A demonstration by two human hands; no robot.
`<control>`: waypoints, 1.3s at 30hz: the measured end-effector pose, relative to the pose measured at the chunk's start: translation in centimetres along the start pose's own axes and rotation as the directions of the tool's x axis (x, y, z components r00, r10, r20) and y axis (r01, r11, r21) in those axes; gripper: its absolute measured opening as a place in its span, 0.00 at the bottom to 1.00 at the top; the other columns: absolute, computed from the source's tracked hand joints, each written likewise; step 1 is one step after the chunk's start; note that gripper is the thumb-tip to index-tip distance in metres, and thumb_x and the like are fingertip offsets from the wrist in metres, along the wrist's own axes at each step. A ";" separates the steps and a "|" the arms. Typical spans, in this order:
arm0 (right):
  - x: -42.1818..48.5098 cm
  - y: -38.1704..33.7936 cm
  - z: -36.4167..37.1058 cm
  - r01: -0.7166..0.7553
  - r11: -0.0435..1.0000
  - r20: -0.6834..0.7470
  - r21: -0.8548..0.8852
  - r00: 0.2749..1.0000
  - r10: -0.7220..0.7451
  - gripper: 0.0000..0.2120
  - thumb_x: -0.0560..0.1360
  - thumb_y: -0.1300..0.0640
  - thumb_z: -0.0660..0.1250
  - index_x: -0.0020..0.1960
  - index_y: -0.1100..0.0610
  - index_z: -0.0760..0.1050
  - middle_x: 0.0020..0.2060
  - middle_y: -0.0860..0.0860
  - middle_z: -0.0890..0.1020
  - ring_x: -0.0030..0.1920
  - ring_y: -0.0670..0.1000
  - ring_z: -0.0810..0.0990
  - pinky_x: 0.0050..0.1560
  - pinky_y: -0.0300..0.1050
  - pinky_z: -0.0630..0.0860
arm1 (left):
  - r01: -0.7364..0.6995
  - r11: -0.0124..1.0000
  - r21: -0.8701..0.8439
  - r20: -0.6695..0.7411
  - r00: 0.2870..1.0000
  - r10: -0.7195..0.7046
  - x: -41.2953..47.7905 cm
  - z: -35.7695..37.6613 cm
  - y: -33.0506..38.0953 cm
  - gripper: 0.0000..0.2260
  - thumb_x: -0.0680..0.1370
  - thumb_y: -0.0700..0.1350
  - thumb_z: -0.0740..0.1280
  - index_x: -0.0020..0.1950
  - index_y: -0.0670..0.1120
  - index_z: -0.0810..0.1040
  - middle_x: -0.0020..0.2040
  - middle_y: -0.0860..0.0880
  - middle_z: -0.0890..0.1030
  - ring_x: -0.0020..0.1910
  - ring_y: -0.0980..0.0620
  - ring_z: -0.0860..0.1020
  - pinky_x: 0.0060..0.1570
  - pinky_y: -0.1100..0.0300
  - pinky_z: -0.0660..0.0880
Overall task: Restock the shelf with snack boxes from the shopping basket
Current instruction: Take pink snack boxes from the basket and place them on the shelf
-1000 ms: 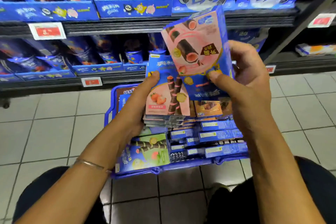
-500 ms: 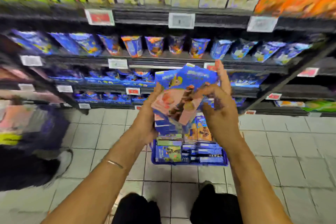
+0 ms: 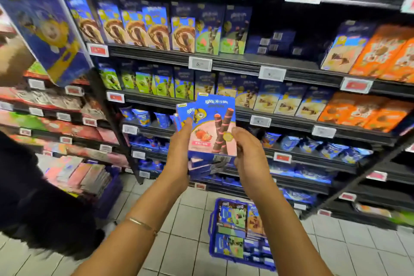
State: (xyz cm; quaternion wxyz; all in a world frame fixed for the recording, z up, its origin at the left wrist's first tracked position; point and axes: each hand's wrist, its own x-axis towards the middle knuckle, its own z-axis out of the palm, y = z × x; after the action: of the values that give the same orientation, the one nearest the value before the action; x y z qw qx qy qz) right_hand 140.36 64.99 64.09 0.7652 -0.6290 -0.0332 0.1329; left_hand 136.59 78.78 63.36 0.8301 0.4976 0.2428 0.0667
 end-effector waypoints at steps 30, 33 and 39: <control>25.7 -19.6 23.9 0.405 0.914 0.517 -0.034 0.789 -0.330 0.14 0.72 0.51 0.73 0.52 0.60 0.81 0.46 0.60 0.84 0.44 0.55 0.79 0.46 0.49 0.72 | -0.637 0.771 0.023 -0.096 0.766 0.636 15.9 -9.2 30.1 0.31 0.76 0.57 0.67 0.73 0.38 0.74 0.68 0.35 0.80 0.64 0.36 0.80 0.66 0.37 0.76; 30.3 -22.5 27.8 0.518 0.853 0.474 -0.055 0.766 -0.434 0.08 0.74 0.52 0.71 0.45 0.57 0.79 0.34 0.46 0.81 0.35 0.45 0.79 0.36 0.38 0.72 | -0.679 0.734 0.022 -0.137 0.725 0.675 19.1 -11.5 34.2 0.25 0.77 0.53 0.68 0.69 0.39 0.76 0.69 0.31 0.78 0.61 0.35 0.79 0.65 0.33 0.74; 39.6 -25.5 36.4 0.586 0.774 0.248 -0.239 0.808 -0.535 0.11 0.73 0.52 0.75 0.49 0.56 0.77 0.40 0.51 0.83 0.40 0.52 0.82 0.43 0.52 0.80 | -0.613 0.772 -0.169 0.072 0.773 0.630 25.6 -16.4 39.9 0.21 0.82 0.58 0.59 0.51 0.52 0.90 0.51 0.48 0.89 0.46 0.50 0.88 0.49 0.51 0.82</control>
State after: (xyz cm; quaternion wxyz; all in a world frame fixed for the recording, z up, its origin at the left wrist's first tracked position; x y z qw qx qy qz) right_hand 174.62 104.99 91.79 0.6582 -0.6868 -0.3030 -0.0566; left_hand 156.48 120.59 82.70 0.8063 0.4956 0.0071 0.3228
